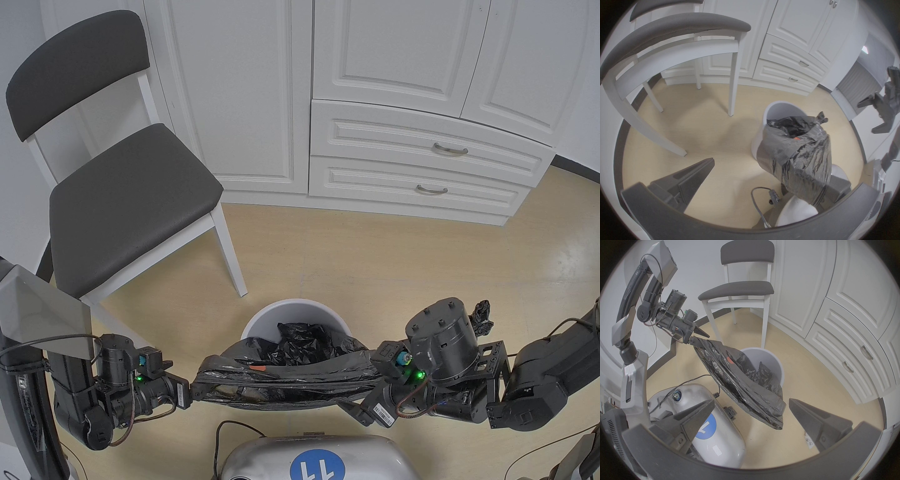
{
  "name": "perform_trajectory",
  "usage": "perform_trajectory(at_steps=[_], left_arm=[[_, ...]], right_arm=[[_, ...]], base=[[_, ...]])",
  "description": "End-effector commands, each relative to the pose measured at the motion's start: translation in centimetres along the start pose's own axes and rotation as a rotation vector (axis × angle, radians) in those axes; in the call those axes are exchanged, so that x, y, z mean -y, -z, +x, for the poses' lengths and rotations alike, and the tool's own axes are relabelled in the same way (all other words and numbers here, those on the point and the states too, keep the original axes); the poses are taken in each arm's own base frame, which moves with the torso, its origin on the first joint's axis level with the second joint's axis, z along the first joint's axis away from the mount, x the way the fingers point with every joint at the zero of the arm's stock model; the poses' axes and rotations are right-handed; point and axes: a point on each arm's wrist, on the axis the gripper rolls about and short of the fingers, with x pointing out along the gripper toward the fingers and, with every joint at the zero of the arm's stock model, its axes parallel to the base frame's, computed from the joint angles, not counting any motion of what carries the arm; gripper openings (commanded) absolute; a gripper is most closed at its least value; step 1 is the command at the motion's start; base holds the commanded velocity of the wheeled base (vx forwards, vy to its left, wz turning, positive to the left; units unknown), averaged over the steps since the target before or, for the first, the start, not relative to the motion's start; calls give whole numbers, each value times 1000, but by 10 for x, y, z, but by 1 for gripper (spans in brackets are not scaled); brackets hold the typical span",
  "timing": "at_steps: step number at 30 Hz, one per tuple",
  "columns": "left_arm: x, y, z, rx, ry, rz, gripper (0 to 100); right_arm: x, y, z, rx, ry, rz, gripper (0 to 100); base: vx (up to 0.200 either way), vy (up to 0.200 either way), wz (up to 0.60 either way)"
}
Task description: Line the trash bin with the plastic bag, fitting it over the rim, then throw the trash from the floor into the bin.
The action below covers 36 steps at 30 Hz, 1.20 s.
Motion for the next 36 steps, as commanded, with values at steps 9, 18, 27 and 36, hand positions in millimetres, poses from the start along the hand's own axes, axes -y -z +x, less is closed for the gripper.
perform_trajectory(at_steps=[9, 18, 27, 36], left_arm=[[-20, 5, -38, -5, 110, 156, 100], [-18, 10, -33, -31, 131, 156, 100], [-14, 15, -22, -60, 150, 159, 100], [-14, 15, -22, -61, 150, 158, 100]], right_arm=[[-36, 12, 37, -76, -69, -65, 100], [-60, 20, 90, -55, -33, -76, 100], [-67, 30, 118, -47, -11, -67, 100], [-64, 35, 150, -9, 72, -27, 100]], base=[[0, 0, 0], [0, 0, 0], [0, 0, 0], [0, 0, 0]])
